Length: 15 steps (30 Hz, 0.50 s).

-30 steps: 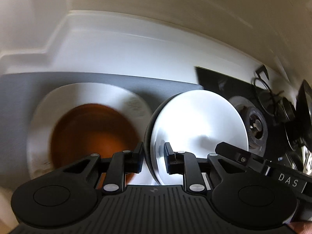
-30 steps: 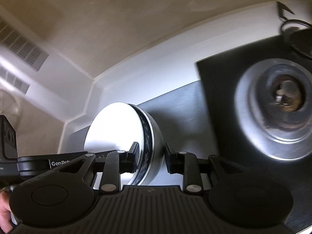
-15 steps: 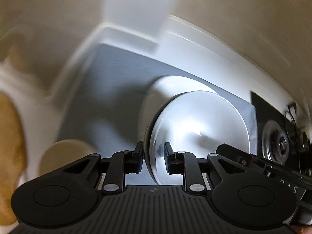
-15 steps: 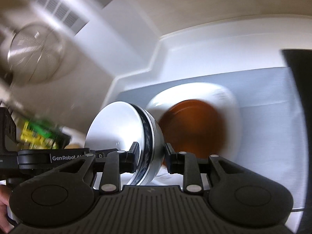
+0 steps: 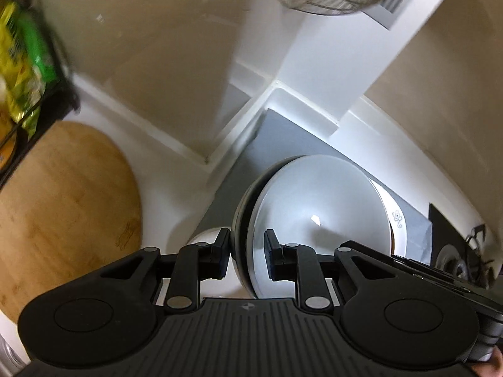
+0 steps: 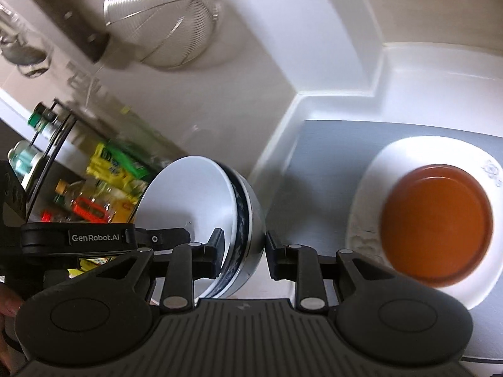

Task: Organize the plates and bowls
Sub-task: 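Lift the nested bowls with both tools and carry them toward the plate stack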

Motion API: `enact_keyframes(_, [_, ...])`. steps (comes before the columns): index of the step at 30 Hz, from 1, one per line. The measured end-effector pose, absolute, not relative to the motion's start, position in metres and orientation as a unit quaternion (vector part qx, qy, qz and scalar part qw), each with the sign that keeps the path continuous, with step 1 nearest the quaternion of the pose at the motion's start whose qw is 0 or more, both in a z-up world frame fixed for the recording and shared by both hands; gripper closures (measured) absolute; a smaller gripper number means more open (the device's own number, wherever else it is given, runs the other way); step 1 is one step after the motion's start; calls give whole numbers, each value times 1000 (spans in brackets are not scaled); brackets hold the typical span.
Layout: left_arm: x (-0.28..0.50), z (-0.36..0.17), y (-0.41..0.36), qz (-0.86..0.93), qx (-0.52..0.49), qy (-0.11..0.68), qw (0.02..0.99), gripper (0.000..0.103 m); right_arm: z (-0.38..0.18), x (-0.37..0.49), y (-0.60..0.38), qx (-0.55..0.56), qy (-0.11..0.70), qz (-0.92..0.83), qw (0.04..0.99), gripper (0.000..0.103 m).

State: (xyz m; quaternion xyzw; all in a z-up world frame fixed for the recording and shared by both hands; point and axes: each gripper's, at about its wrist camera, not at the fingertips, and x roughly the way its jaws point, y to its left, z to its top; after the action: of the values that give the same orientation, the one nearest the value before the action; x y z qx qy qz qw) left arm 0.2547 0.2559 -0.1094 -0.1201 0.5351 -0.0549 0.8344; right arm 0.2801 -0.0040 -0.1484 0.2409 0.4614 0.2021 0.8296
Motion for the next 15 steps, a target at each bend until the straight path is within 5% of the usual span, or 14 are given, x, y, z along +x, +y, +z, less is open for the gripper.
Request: enact_keyframes(15, [236, -179, 277, -28, -155, 590, 792, 80, -189, 278, 30, 154, 515, 206, 818, 72])
